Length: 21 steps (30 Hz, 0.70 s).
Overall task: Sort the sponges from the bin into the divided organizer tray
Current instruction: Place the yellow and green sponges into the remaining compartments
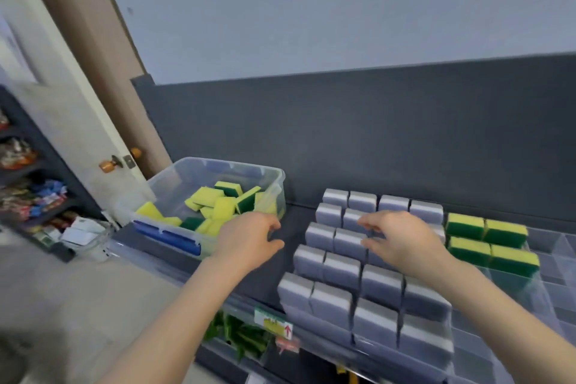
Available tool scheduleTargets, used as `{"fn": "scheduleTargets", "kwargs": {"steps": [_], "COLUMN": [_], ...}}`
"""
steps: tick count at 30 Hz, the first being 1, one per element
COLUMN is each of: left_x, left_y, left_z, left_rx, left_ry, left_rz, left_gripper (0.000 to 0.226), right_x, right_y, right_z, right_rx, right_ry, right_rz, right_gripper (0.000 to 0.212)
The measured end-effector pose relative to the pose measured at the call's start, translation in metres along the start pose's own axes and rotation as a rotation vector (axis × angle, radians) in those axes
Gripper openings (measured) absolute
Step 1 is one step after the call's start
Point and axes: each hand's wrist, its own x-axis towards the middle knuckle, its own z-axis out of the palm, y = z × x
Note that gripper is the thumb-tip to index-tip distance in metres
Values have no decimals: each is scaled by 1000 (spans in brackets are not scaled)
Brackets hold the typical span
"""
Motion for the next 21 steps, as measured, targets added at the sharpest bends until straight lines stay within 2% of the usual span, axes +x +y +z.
{"fn": "scheduleTargets", "kwargs": {"steps": [10,21], "left_x": [-35,-22], "left_y": [-151,-223], "left_z": [-30,-18], "left_rx": [-11,-93], "left_ry": [51,74], "left_rz": [-89,-62], "left_gripper": [38,29], "right_x": [31,66], "right_y": [-128,-199], "right_z": [25,51], "right_rx": [-5,11], "right_ry": [27,20], "right_rz": [-27,-52], "right_gripper": [35,27]}}
